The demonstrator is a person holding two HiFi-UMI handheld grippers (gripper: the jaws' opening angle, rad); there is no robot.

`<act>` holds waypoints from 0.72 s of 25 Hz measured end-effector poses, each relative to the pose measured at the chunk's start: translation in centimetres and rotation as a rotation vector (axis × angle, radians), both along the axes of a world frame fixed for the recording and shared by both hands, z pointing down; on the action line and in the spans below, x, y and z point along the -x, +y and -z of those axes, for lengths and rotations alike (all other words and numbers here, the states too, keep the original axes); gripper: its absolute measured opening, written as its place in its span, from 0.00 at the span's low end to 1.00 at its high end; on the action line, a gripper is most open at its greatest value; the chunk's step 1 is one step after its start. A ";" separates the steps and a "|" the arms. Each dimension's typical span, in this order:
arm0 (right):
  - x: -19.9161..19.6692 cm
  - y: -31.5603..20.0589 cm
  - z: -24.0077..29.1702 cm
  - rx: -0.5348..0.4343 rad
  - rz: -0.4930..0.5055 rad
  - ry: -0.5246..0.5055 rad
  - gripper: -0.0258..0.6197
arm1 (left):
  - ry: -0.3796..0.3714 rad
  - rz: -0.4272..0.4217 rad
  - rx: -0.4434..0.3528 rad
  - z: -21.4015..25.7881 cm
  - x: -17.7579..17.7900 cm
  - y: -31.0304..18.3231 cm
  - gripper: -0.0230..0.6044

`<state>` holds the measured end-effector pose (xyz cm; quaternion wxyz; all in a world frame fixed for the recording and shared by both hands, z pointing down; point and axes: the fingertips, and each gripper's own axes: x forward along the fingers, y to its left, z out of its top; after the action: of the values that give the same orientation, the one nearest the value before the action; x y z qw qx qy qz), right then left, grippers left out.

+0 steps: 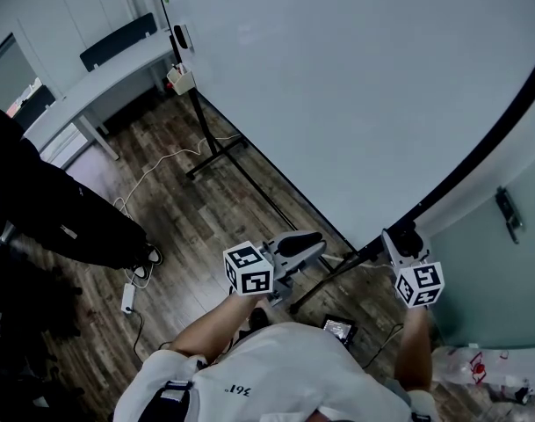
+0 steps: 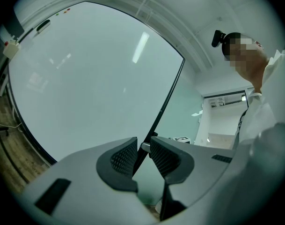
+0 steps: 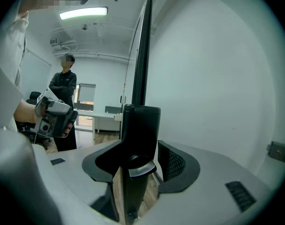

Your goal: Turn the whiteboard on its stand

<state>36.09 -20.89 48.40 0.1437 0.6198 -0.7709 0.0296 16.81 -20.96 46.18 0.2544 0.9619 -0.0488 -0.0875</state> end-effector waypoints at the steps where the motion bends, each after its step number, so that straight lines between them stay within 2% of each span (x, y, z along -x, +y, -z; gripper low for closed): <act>1: 0.0 0.2 0.1 -0.002 -0.005 -0.003 0.40 | 0.001 0.000 0.001 0.0 0.1 0.0 0.15; 18: -1.0 3.4 0.7 -0.045 -0.123 -0.072 0.39 | 0.007 -0.003 0.008 0.0 0.5 0.3 0.15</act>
<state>37.10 -17.53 47.68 0.1001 0.6675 -0.7366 0.0431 16.31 -20.69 46.16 0.2584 0.9607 -0.0466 -0.0902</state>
